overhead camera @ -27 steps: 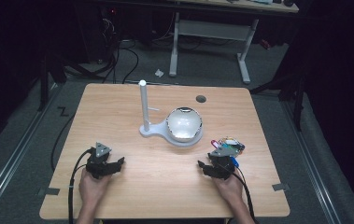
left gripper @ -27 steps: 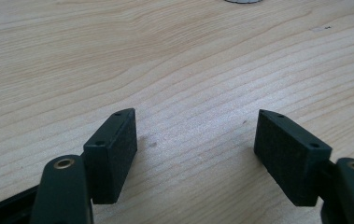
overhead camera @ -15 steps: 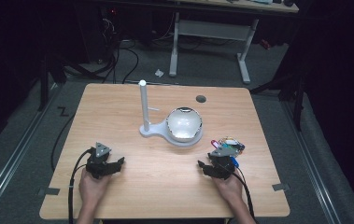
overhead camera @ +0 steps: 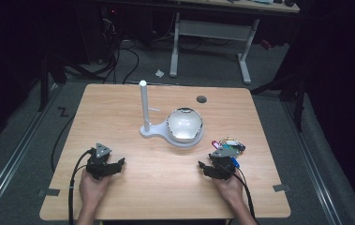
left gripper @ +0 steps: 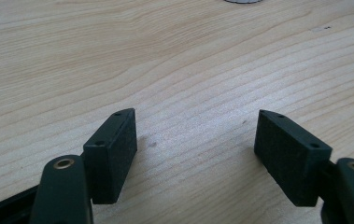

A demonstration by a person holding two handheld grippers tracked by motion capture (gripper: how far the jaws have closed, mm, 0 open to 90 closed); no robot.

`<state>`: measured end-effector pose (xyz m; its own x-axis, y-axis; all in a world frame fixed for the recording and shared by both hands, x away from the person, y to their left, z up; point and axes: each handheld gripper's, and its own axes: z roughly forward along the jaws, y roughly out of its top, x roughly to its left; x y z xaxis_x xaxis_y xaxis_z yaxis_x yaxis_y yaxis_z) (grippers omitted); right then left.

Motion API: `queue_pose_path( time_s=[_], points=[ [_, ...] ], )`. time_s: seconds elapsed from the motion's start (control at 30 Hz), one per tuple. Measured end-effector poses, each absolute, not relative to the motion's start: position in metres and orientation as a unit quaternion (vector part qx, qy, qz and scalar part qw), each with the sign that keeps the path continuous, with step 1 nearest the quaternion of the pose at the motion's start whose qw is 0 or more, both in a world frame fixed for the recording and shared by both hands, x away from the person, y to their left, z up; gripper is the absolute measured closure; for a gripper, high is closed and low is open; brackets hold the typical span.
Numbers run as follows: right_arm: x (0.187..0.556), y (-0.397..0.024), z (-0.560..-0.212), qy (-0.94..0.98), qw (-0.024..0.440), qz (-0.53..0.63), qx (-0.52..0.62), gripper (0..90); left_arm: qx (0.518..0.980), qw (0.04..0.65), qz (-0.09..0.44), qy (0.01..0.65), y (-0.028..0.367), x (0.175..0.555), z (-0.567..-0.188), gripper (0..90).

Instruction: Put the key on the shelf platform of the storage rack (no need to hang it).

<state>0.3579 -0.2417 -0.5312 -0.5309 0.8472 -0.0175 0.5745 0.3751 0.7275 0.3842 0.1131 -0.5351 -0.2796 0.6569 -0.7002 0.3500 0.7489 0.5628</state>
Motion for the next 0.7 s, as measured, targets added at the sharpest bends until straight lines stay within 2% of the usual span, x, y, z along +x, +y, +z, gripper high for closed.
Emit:
queue_pose_path(
  time_s=[0.7],
  points=[
    [0.3553, -0.2441, -0.5271, 0.798, 0.194, 0.350, 0.451, 48.4, 0.320, 0.507, 0.151, 0.786, 0.1132, 0.3842, -0.5351, 30.1]
  ],
)
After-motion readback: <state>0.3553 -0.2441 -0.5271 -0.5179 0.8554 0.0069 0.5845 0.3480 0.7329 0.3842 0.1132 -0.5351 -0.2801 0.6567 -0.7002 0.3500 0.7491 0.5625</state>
